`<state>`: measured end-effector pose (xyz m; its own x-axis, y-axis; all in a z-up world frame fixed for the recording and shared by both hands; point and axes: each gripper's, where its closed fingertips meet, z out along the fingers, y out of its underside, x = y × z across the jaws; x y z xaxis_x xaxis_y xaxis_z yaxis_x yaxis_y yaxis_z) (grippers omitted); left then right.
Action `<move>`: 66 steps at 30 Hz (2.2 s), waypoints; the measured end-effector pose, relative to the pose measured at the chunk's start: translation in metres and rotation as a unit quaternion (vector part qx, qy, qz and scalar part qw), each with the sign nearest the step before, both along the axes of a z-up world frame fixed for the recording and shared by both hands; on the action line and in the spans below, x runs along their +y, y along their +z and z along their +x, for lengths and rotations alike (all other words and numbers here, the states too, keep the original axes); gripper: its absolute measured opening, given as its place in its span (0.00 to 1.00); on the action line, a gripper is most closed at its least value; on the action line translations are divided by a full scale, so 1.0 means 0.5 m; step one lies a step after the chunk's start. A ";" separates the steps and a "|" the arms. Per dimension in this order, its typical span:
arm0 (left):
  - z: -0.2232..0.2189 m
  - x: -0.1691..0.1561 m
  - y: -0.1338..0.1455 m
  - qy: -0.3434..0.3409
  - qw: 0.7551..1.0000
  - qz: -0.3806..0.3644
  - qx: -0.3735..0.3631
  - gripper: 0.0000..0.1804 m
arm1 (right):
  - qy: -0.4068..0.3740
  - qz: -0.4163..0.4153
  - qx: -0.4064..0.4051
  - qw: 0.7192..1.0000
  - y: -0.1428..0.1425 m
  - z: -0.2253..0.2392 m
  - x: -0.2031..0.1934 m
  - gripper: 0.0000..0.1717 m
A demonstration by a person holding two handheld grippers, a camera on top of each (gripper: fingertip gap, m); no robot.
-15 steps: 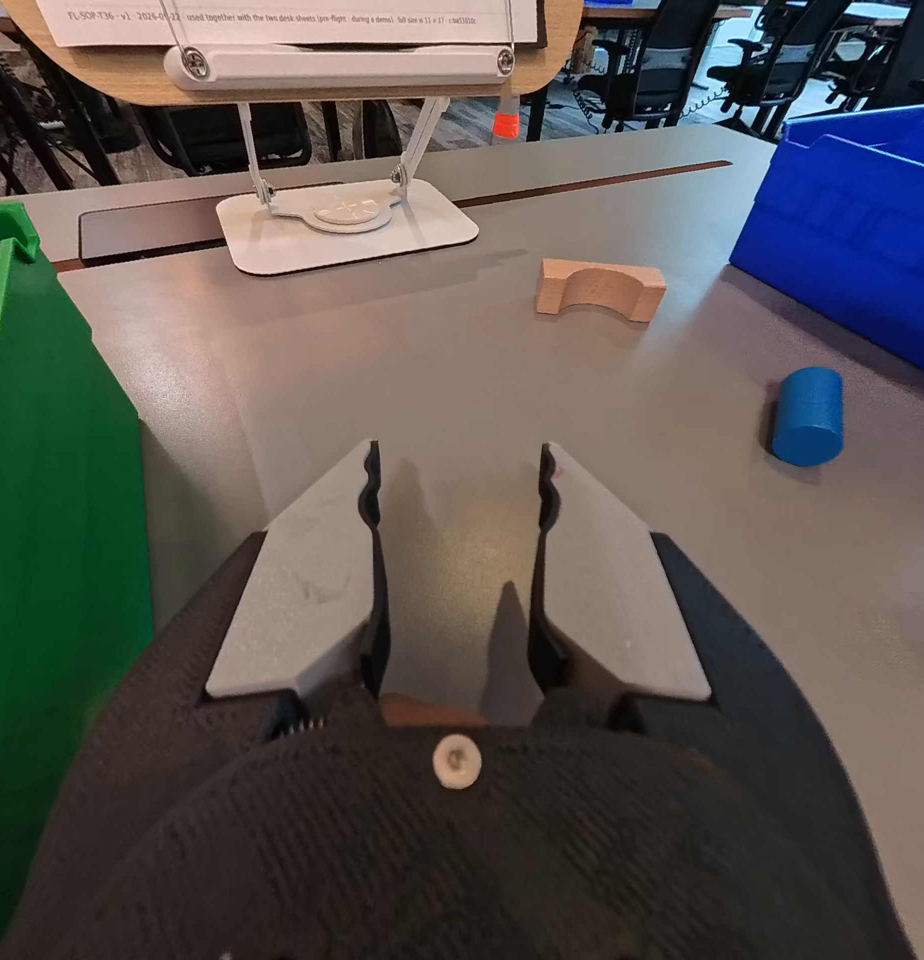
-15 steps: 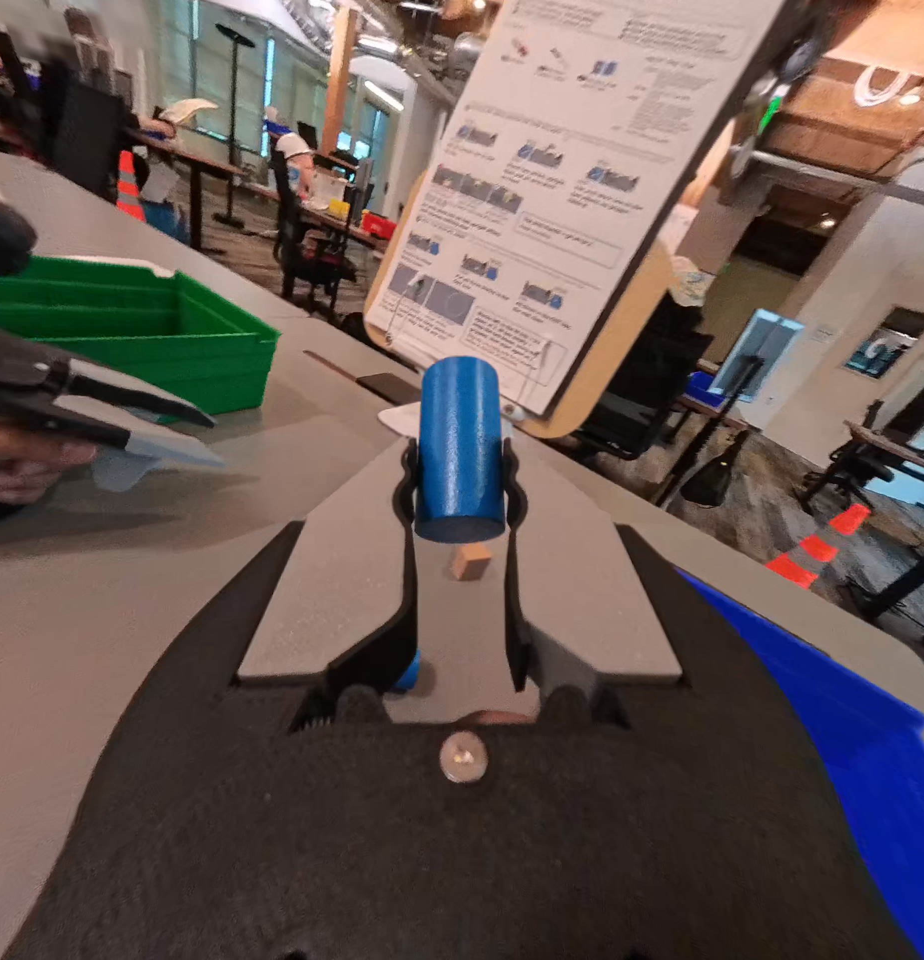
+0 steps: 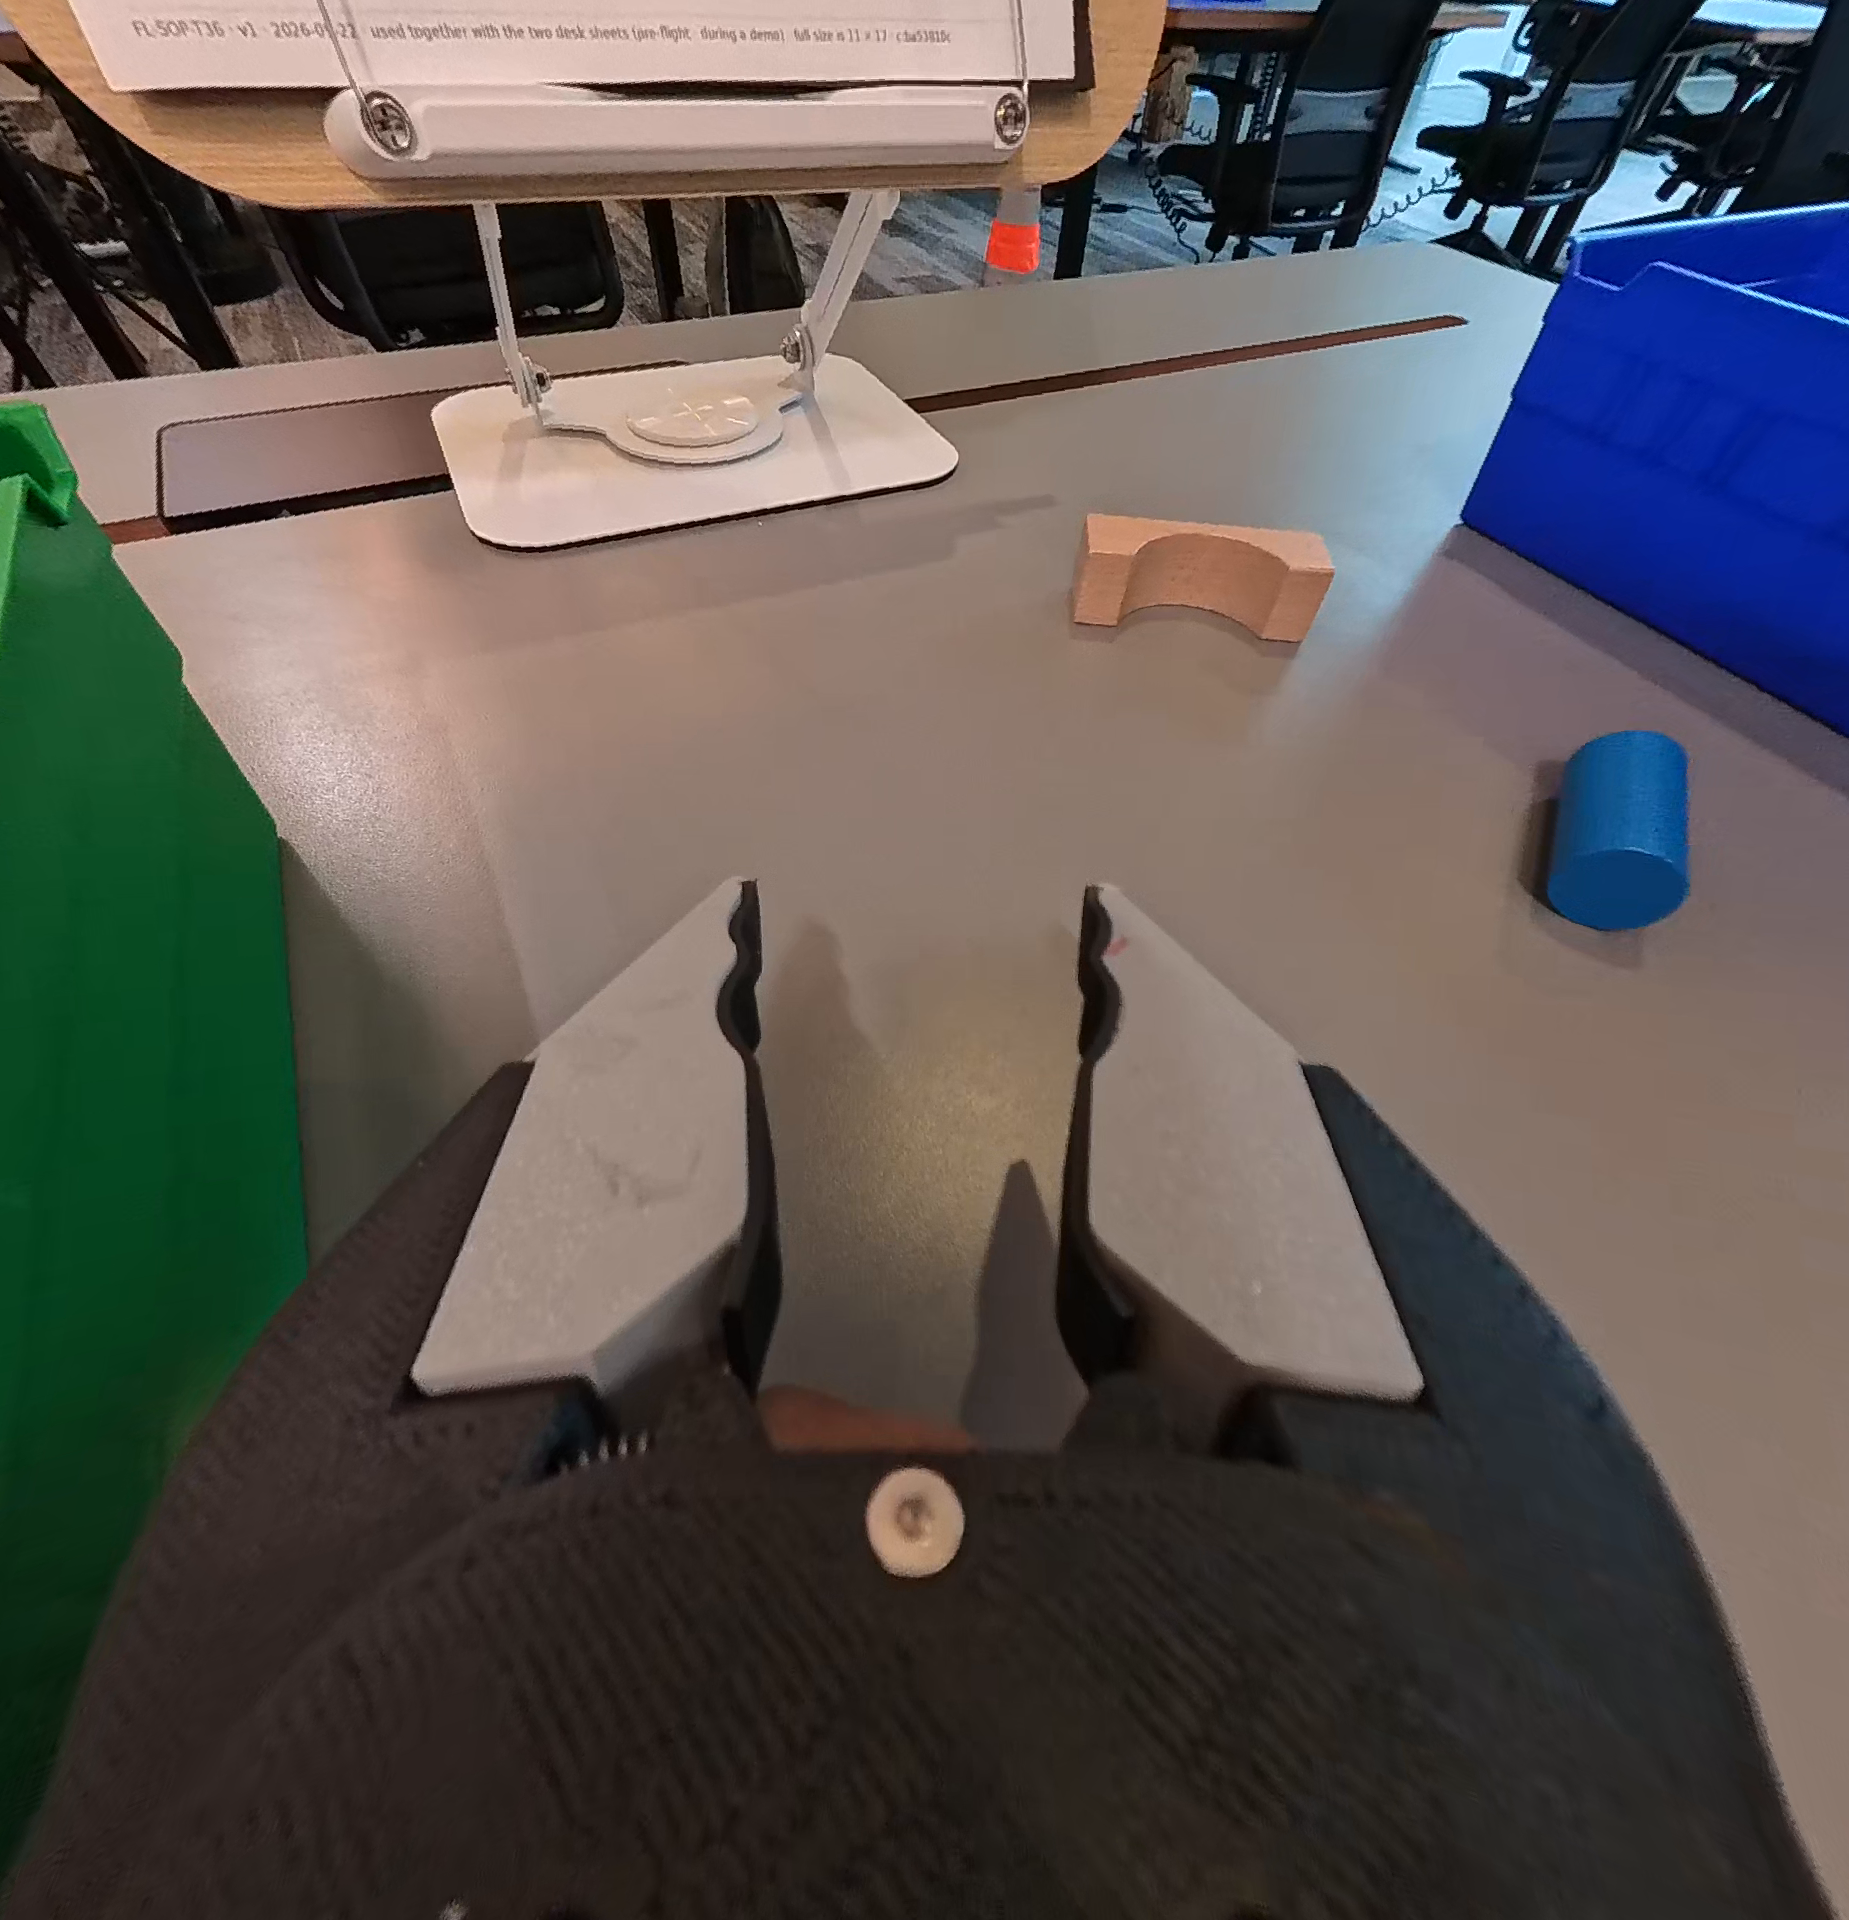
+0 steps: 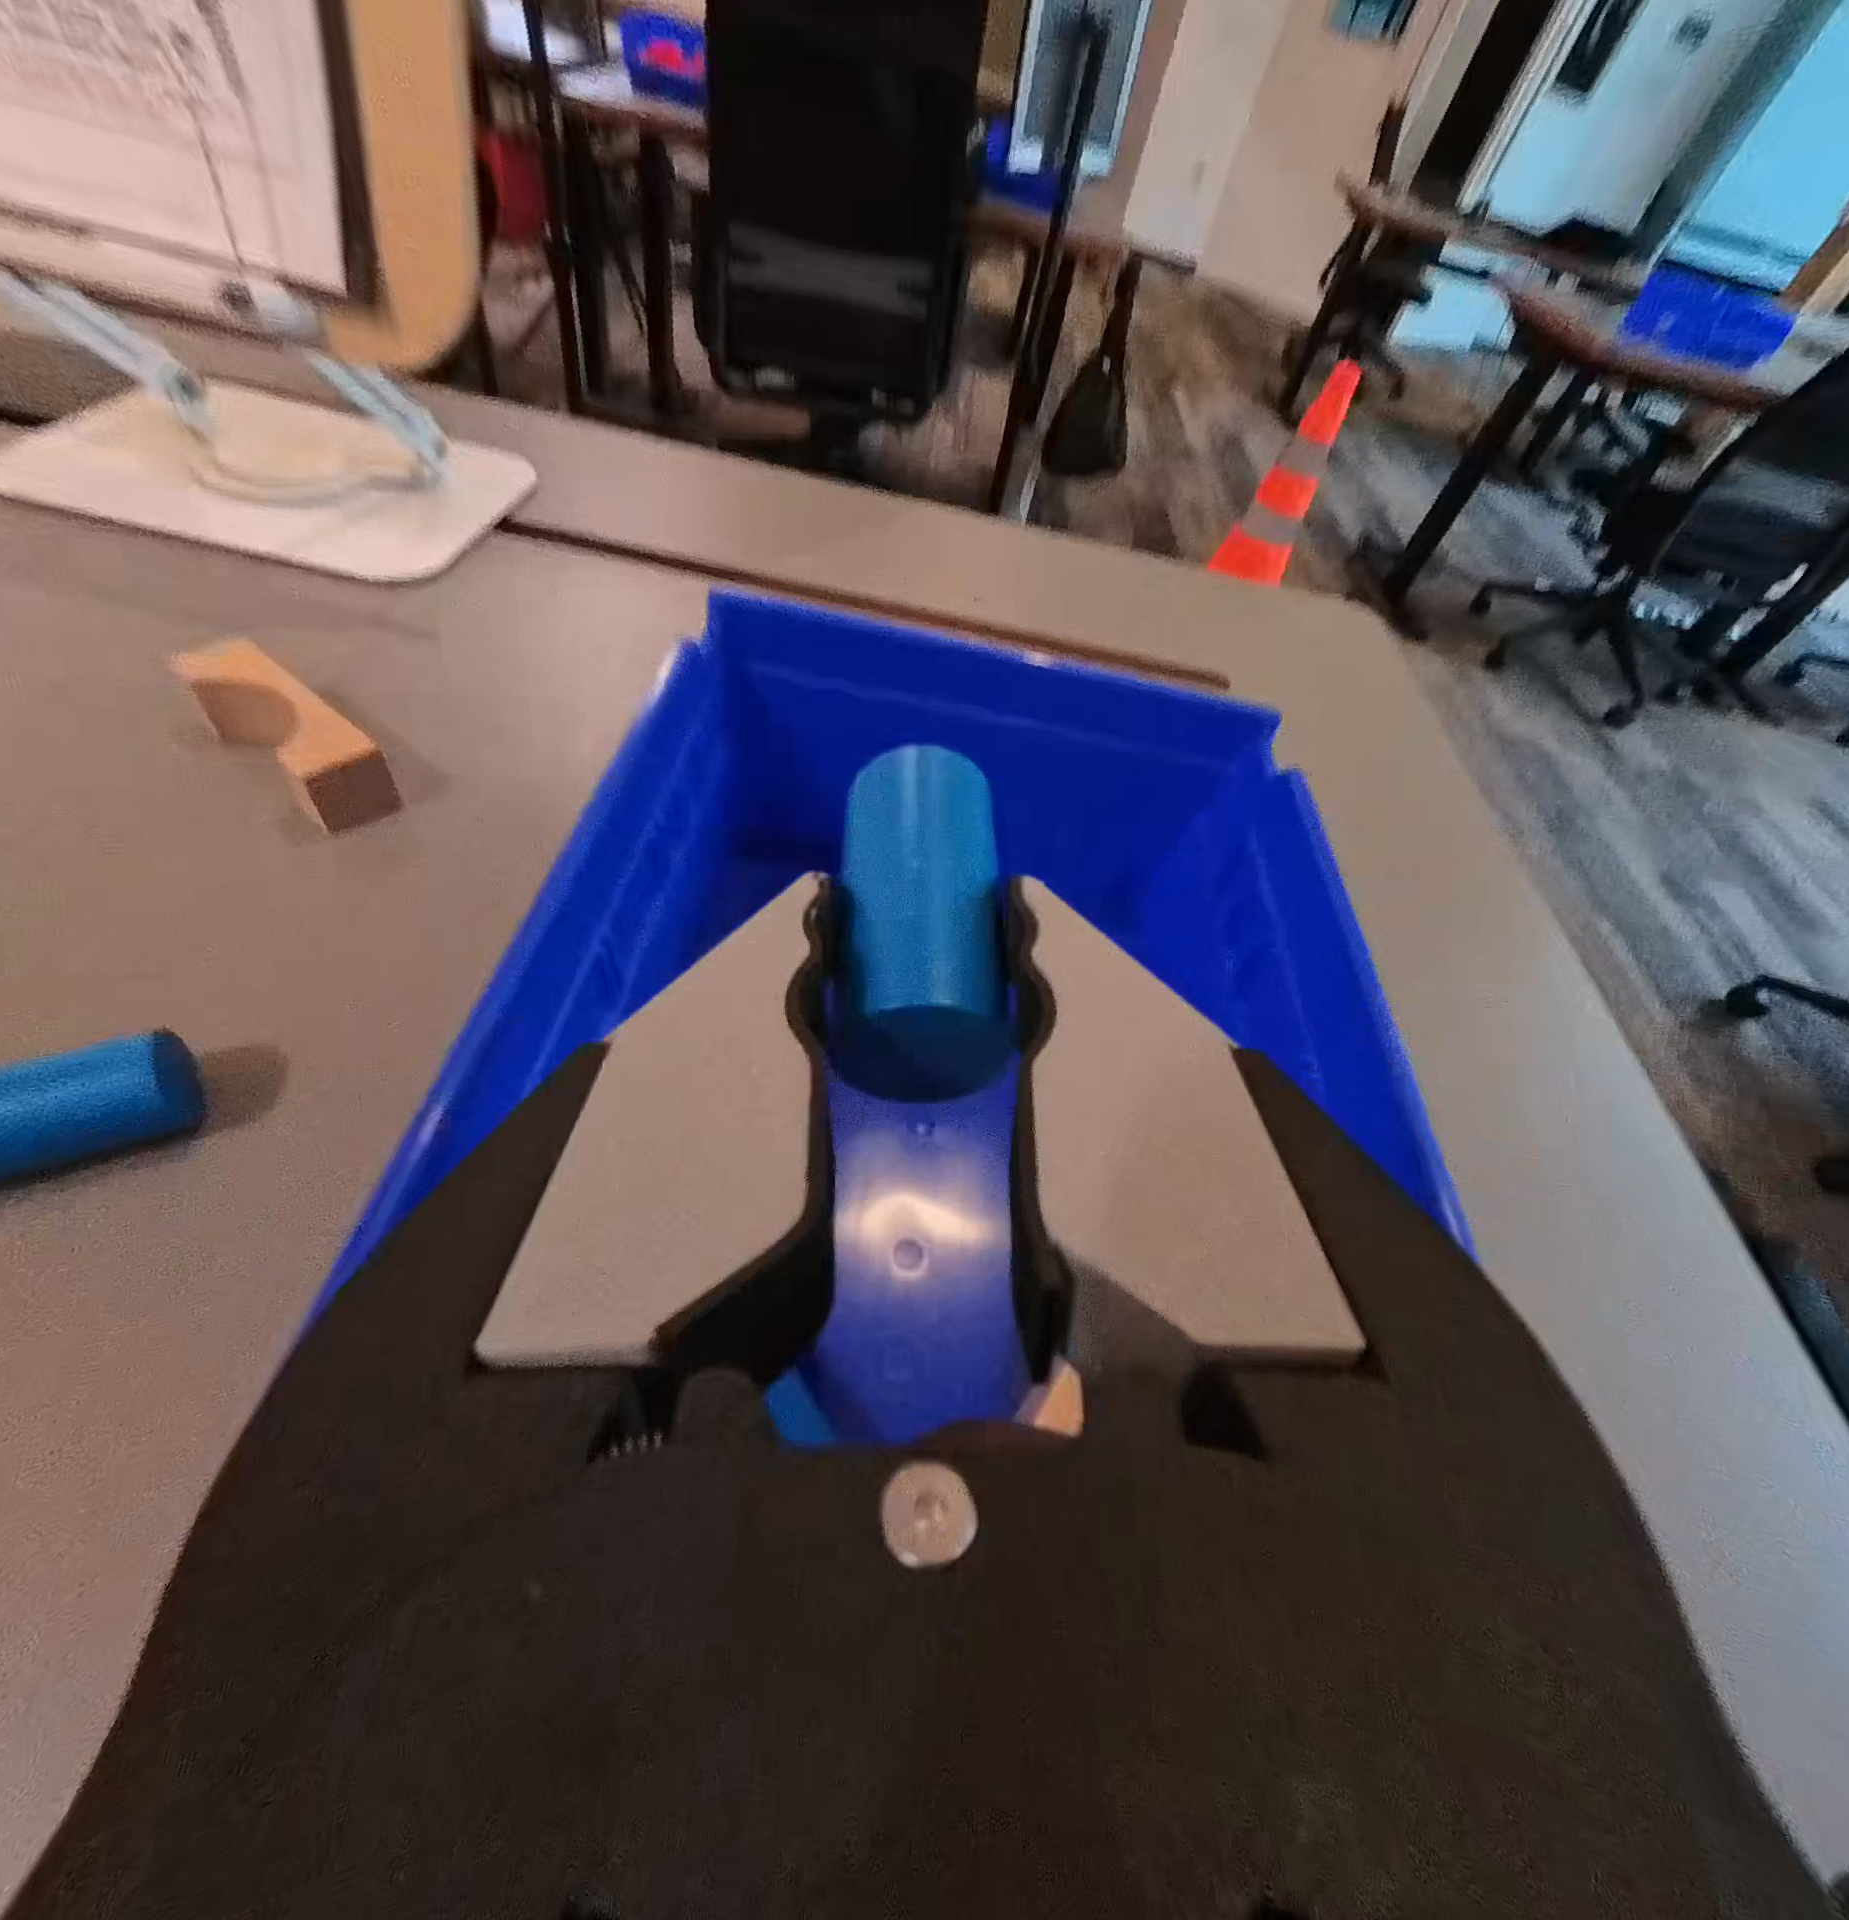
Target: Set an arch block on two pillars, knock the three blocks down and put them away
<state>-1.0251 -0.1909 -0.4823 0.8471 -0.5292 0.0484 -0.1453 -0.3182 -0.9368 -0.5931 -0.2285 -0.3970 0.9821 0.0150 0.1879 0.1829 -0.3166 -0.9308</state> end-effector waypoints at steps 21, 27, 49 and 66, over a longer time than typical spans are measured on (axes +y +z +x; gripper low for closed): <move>0.002 -0.001 0.000 -0.002 1.000 0.000 0.002 0.33 | 0.218 0.017 0.080 0.972 0.082 -0.235 -0.068 0.29; 0.003 -0.001 0.000 -0.004 1.000 0.000 0.002 0.33 | 0.305 -0.042 0.059 0.949 0.015 -0.369 -0.071 0.38; 0.009 -0.005 -0.002 -0.013 1.000 0.000 0.007 0.33 | 0.263 -0.166 -0.050 0.949 -0.213 -0.459 -0.001 0.41; 0.010 -0.005 -0.004 -0.014 1.000 -0.002 0.008 0.33 | 0.038 -0.085 0.069 0.993 -0.086 -0.012 0.000 0.42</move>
